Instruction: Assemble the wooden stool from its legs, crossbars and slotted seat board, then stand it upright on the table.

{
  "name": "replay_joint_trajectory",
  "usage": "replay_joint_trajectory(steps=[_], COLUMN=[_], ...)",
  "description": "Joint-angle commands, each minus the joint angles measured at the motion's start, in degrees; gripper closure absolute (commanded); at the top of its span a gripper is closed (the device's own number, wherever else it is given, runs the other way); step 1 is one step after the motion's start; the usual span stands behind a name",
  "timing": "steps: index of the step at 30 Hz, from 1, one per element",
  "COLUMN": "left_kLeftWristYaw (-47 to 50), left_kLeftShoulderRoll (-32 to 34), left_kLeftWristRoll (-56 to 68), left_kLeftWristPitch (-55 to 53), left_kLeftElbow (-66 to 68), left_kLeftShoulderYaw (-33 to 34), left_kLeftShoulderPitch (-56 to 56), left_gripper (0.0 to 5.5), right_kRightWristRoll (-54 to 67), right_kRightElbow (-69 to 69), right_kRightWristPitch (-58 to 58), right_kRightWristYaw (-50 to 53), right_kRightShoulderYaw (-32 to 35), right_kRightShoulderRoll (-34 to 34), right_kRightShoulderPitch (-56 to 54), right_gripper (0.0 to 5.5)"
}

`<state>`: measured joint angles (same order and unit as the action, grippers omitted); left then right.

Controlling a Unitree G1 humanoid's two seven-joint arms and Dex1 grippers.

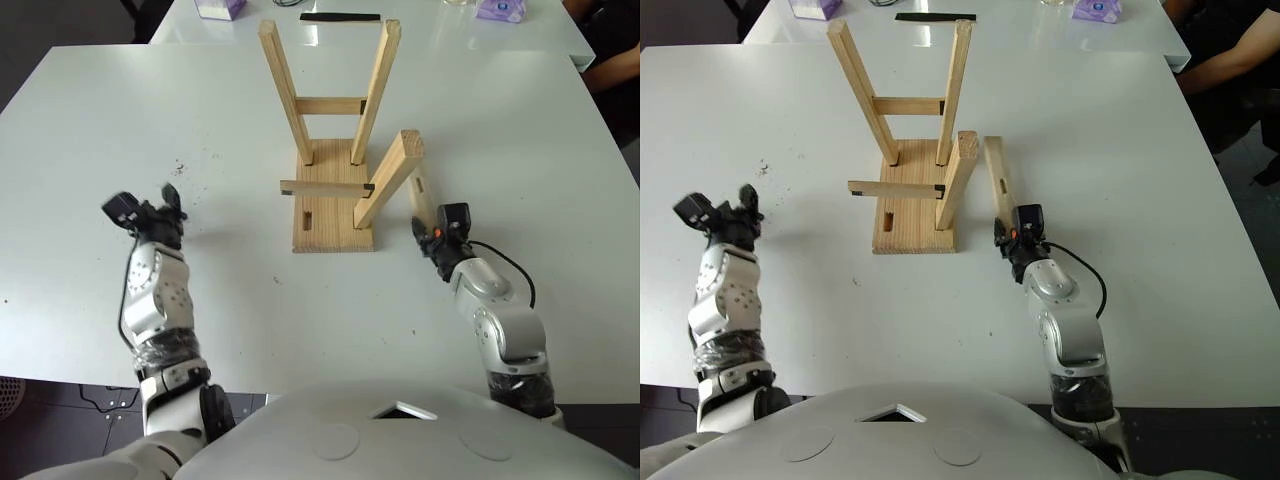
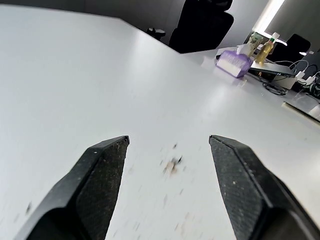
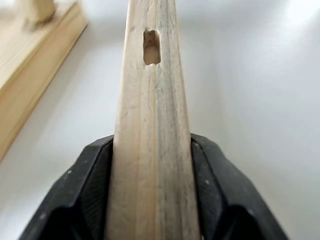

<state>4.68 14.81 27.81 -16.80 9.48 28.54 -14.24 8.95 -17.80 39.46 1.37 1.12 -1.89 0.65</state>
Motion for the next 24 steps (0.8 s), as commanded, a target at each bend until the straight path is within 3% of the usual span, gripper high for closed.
replay_joint_trajectory(steps=[1, 5, 11, 14, 18, 24], left_kLeftWristYaw=[0.62, -7.73, -12.91, -12.64, -17.64, -24.03], left_kLeftShoulderRoll=[6.38, 11.40, 9.75, 8.74, 6.21, 1.21], left_kLeftWristRoll=[1.55, 0.60, 8.61, 10.01, 21.41, 32.83], left_kLeftWristPitch=[-7.21, -15.77, -22.59, -19.89, -26.92, -30.19], left_kLeftElbow=[5.46, 10.91, 7.18, 5.34, 1.83, -11.93], left_kLeftShoulderYaw=[0.90, -5.85, -4.66, -3.79, -1.17, -4.03], left_kLeftShoulderPitch=[-12.70, -24.08, -33.44, -38.72, -40.80, -35.28], left_gripper=[2.52, 2.52, 2.52, 2.52, 2.52, 2.29], right_kRightWristRoll=[4.05, 12.66, 25.30, 28.54, 29.33, 38.35], right_kRightElbow=[6.59, 9.12, 5.95, 7.40, 10.78, -0.75], right_kRightWristPitch=[-7.47, -14.54, -16.70, -15.90, -12.74, -2.62], right_kRightWristYaw=[4.75, 4.67, -2.31, -5.68, -12.57, -27.49], right_kRightShoulderYaw=[9.39, 17.16, 18.77, 17.13, 11.93, 5.62], right_kRightShoulderRoll=[4.16, 8.40, 8.70, 6.61, 3.50, -6.07], right_kRightShoulderPitch=[-10.51, -15.61, -19.38, -26.81, -34.70, -34.21], right_gripper=[3.44, 3.44, 3.44, 3.44, 3.44, 3.44])
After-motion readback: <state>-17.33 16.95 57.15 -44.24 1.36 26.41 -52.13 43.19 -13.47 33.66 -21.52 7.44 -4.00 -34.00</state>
